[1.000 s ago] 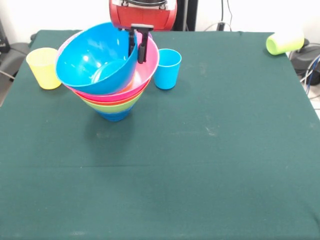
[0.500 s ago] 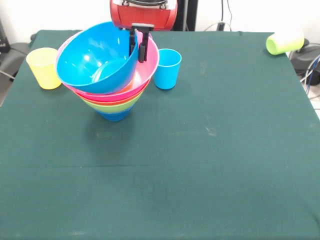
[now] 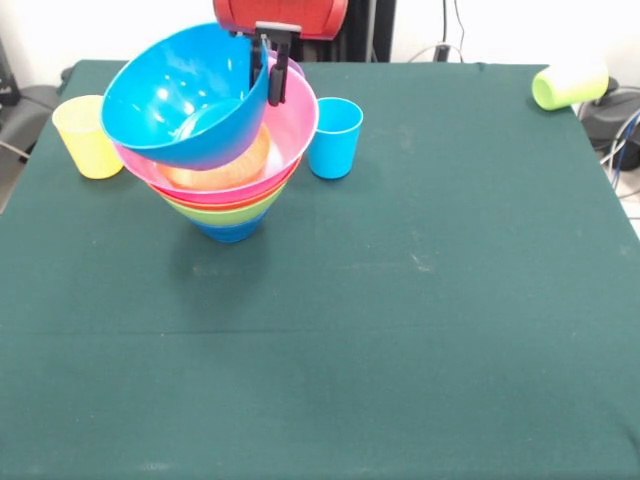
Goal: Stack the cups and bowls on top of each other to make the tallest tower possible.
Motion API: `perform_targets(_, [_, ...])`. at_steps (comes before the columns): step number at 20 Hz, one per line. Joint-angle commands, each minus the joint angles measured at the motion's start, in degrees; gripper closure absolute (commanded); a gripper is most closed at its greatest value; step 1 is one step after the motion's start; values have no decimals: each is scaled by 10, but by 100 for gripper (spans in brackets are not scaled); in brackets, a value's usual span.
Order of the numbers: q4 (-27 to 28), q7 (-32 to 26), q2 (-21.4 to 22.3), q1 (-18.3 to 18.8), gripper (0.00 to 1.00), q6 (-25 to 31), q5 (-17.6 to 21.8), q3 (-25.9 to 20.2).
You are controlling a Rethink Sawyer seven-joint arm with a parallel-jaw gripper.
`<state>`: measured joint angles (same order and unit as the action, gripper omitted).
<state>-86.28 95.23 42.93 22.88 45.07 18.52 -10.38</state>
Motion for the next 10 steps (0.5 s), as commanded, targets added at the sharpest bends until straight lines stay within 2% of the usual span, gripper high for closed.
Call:
perform_targets(1, [-43,4,-16,3,100,-25,31,-6])
perform_targets(10, [-38,10,-62,5,100,-79,49,-8])
